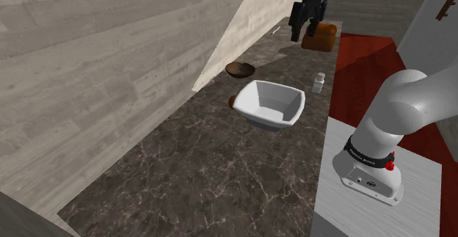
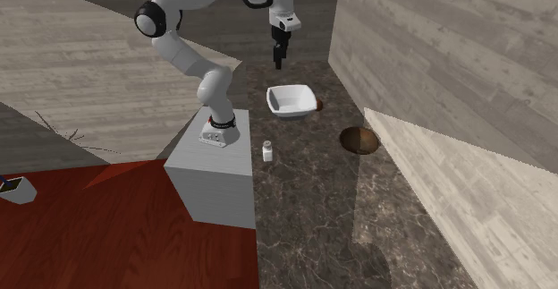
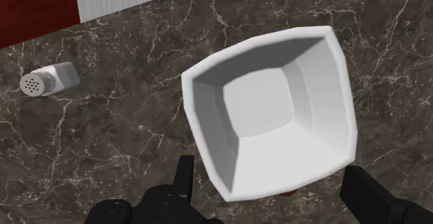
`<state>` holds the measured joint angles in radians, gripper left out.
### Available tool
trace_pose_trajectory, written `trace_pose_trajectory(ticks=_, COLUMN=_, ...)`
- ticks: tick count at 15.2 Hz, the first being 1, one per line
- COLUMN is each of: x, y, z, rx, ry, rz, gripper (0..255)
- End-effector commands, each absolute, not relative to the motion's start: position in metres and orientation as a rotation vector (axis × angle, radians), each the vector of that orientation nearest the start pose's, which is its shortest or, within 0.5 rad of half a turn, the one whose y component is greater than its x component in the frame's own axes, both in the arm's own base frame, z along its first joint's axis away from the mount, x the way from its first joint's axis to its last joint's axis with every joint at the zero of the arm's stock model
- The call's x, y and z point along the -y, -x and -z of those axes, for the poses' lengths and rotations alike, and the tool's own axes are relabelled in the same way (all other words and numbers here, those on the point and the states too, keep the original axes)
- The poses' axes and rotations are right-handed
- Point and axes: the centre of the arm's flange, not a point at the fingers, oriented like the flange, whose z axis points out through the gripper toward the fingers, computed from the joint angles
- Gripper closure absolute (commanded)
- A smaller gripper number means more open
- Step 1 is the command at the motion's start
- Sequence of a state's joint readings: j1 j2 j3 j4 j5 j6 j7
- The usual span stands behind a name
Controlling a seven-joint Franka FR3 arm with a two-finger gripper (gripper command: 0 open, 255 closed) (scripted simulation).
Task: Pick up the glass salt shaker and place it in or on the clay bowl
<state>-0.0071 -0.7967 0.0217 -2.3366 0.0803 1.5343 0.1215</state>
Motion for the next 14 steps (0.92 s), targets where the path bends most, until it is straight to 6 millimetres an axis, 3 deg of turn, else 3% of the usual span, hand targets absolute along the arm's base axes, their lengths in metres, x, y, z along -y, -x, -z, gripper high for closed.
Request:
trace_pose_trajectory(ticks=1, x=-0.015, y=-0.3, z=-0.6, rx=-0.17, ry=3.073, rz=-0.015, gripper=0)
trace_pose_trajectory(ticks=14, x=0.117, y=-0.282, z=-0.498, rx=-0.071, ry=3.104, rz=-0.017, gripper=0)
